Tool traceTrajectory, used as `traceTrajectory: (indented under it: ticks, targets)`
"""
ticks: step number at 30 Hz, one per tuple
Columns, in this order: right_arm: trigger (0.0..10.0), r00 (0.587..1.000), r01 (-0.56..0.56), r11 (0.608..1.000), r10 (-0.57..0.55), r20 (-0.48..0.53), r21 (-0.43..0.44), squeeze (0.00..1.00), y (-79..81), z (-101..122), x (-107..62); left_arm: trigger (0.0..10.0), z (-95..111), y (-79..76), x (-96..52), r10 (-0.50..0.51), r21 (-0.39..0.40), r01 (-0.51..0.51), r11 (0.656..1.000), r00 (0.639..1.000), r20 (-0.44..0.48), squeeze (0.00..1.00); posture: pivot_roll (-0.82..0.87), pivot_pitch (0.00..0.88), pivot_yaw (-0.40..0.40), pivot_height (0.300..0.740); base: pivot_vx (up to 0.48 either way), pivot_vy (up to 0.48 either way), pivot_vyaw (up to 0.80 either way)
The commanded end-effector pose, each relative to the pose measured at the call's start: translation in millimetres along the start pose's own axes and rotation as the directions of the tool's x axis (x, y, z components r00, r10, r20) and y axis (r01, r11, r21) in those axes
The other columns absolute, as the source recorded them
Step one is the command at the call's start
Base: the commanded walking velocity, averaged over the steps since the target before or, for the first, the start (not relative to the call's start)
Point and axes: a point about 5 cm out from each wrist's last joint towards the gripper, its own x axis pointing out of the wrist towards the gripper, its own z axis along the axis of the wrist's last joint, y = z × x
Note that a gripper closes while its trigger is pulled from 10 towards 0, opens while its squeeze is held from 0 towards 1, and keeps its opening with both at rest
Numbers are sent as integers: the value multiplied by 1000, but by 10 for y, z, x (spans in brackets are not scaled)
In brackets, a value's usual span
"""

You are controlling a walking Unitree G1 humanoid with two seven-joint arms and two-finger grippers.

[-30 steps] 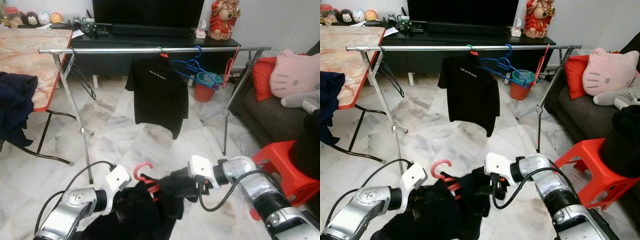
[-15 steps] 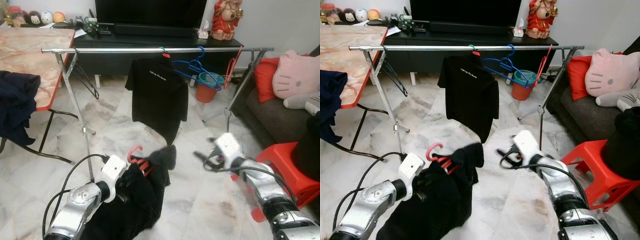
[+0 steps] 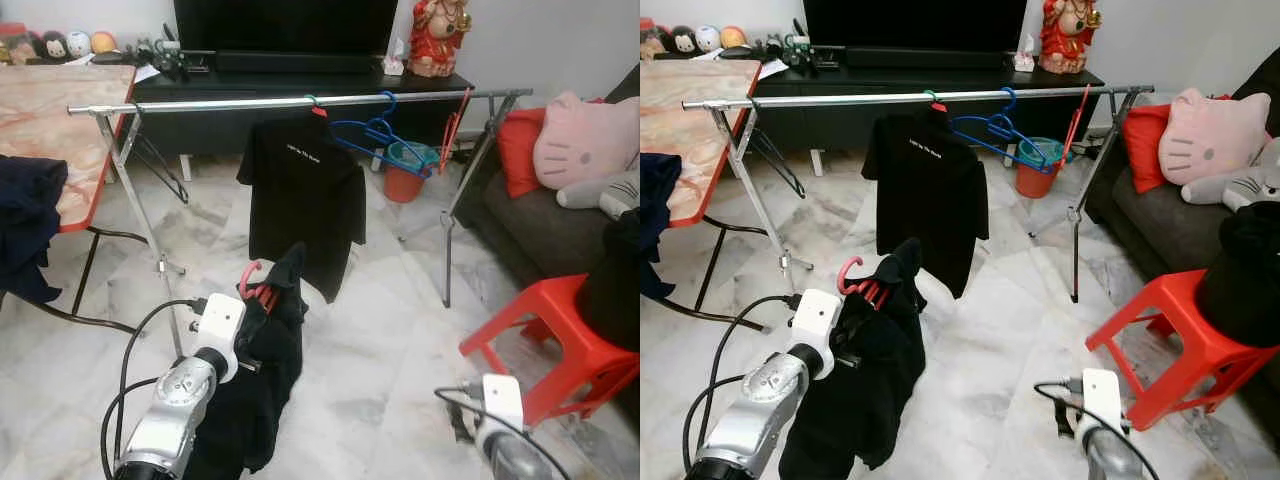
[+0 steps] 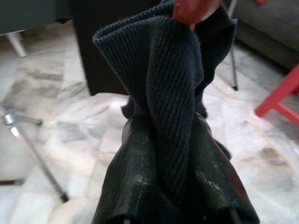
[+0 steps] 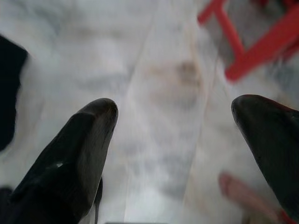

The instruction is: Hang hanger

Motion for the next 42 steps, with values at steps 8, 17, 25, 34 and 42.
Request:
traceTrajectory:
  ticks: [8, 17, 25, 34, 42]
  targets:
    - [10000, 995, 23, 997, -15, -102, 70, 0, 16, -293, -55, 10000, -34, 330, -121, 222, -64, -219, 974, 974, 37, 0, 24, 0, -88, 740, 0, 0, 0]
    - [10000, 994, 17, 997, -9, -110, 72, 0, -39, -301, -60, 10000, -73, 456, -197, 284, -51, -282, 958, 958, 48, 0, 34, 0, -83, 740, 0, 0, 0]
    - [10000, 995, 19, 994, -8, -98, 110, 0, -75, -268, -54, 10000, -74, 452, -153, 320, -67, -316, 947, 945, 63, 0, 14, 0, -81, 740, 0, 0, 0]
    - [10000, 998, 8, 991, 1, -65, 133, 0, -23, -218, -42, 10000, -44, 458, -115, 315, -51, -311, 949, 947, 71, 0, 18, 0, -75, 740, 0, 0, 0]
    - [10000, 998, 22, 985, -11, -66, 173, 0, -43, -239, -49, 10000, -25, 451, -102, 301, -45, -298, 953, 950, 79, 0, 19, 0, -65, 740, 0, 0, 0]
